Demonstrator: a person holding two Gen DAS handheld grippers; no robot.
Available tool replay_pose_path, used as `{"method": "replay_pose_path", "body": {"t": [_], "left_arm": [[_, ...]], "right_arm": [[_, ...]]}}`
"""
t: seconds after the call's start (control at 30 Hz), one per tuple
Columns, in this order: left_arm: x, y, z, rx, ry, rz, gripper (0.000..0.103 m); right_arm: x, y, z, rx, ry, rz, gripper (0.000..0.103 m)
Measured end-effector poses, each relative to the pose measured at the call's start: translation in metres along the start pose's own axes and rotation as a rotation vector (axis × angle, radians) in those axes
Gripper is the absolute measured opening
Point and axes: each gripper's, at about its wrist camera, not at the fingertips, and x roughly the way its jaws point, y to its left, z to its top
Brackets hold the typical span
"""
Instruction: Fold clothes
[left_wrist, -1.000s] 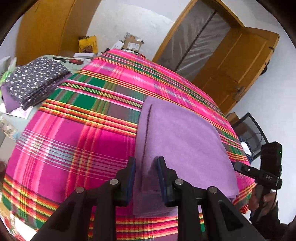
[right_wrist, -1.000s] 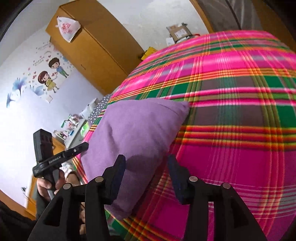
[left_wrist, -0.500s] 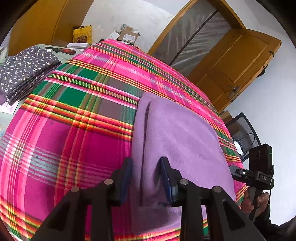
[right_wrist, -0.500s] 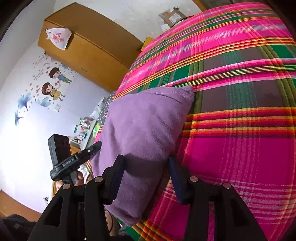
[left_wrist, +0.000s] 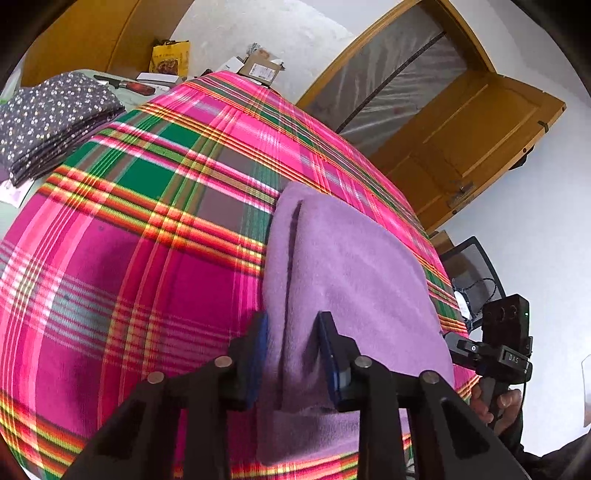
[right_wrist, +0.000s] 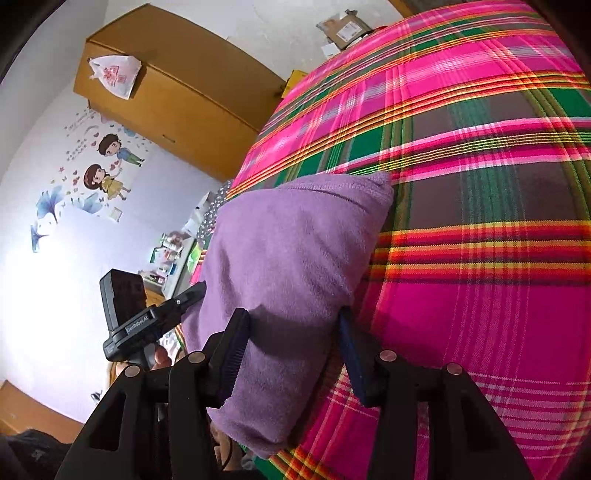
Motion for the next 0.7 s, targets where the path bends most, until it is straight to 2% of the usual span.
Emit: {"method": "replay_pose_path", "body": {"t": [0.1, 0.2, 0.3, 0.5, 0.7], "left_arm": [[-0.001, -0.001, 0.000, 0.001, -0.003, -0.001, 0.019], [-0.002, -0.008, -0.001, 0.024, -0.012, 0.025, 0.018], [-0.005, -0.007, -0.001, 0.027, -0.015, 0.014, 0.018], [0.005, 0.006, 0.006, -0.024, 0.021, -0.031, 0.024], [0.011, 0.003, 0.012, -0.019, 0.027, -0.039, 0.027]], "right_arm": [[0.000, 0.001, 0.000, 0.004, 0.005, 0.003, 0.051], [0.000, 0.001, 0.000, 0.007, 0.010, 0.006, 0.052], [0.000, 0.002, 0.000, 0.009, 0.015, 0.008, 0.052], [0.004, 0.005, 0.006, 0.016, 0.020, -0.014, 0.052], [0.005, 0.008, 0.009, 0.022, 0.017, -0.019, 0.052]]}}
